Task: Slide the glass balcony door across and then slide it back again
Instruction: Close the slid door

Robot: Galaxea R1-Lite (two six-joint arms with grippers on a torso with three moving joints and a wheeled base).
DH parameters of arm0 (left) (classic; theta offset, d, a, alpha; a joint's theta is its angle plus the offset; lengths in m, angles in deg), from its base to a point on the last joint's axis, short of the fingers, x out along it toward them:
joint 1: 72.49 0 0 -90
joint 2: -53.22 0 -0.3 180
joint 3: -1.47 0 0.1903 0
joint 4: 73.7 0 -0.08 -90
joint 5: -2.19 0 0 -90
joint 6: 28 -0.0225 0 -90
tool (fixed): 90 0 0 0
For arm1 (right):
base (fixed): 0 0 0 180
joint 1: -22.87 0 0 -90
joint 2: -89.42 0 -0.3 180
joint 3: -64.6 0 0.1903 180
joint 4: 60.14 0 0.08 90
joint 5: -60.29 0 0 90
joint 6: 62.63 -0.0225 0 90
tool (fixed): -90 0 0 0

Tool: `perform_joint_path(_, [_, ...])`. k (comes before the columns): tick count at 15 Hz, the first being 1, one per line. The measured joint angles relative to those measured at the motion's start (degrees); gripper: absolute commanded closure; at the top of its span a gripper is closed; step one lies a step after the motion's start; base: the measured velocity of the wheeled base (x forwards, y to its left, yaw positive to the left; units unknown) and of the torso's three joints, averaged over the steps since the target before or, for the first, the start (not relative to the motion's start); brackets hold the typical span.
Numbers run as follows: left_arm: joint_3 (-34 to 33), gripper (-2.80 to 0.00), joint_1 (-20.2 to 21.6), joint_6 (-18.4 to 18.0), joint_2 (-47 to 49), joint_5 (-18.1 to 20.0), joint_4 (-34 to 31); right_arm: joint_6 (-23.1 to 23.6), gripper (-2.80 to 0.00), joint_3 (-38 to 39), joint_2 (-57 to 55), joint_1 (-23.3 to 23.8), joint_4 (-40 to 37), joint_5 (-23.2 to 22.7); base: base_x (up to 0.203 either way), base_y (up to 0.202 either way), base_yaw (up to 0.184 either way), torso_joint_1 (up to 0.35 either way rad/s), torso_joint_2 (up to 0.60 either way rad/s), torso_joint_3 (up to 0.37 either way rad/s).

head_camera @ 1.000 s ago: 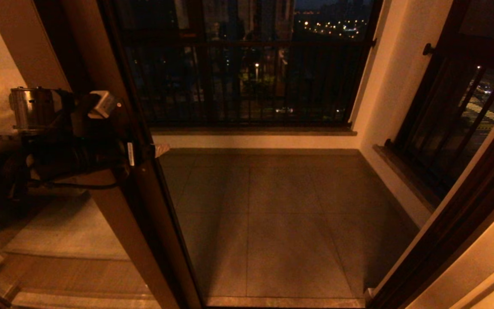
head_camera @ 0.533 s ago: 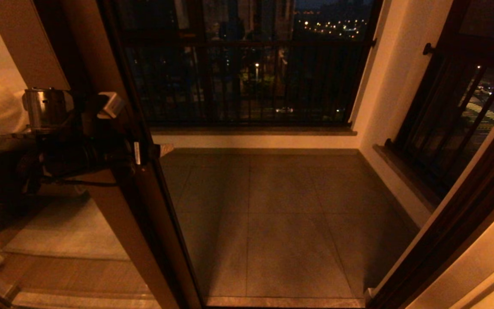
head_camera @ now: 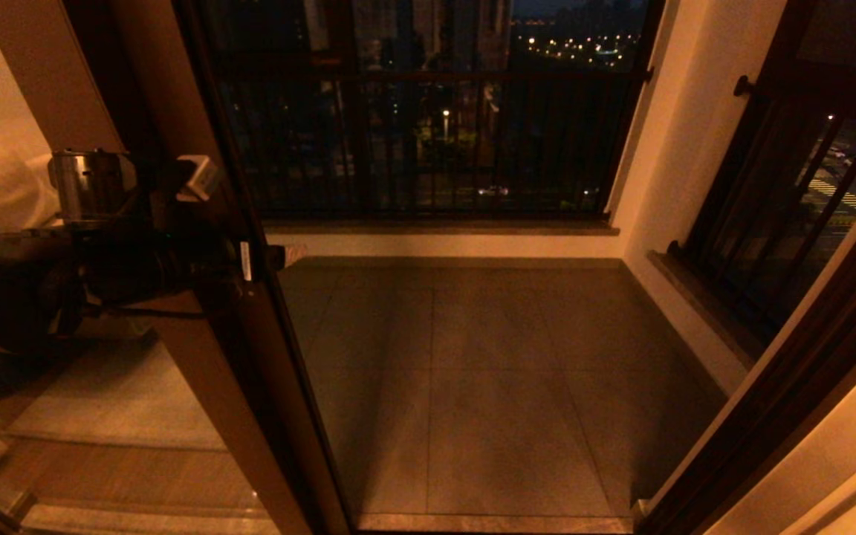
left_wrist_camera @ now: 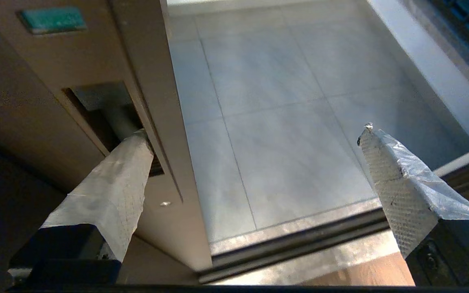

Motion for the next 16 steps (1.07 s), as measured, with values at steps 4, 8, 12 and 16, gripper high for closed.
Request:
perform_joint_path(4, [-0.3,-2.80,-1.2,0.0,0.2,-0.3,1.2,0.0,0.00,0.0,0.0,0.0,0.0,0.0,0.000,0.000,0.000,0.000,0.00,0.000])
perform_joint_path(8, [-0.7,-2.80,-1.9,0.0,0.2,-0.3,1.6,0.0,0.00,0.0,0.0,0.0,0.0,0.0,0.000,0.000,0.000,0.000,0.00,0.000])
perform_joint_path(12, [-0.9,-2.80,-2.4,-0.1,0.1,-0.3,1.6,0.0,0.00,0.0,0.0,0.0,0.0,0.0,0.000,0.000,0.000,0.000,0.00,0.000])
perform_joint_path(16, [-1.2,-2.80,-3.5,0.0,-0.1,-0.3,1.6,0.0,0.00,0.0,0.0,0.0,0.0,0.0,0.000,0.000,0.000,0.000,0.00,0.000])
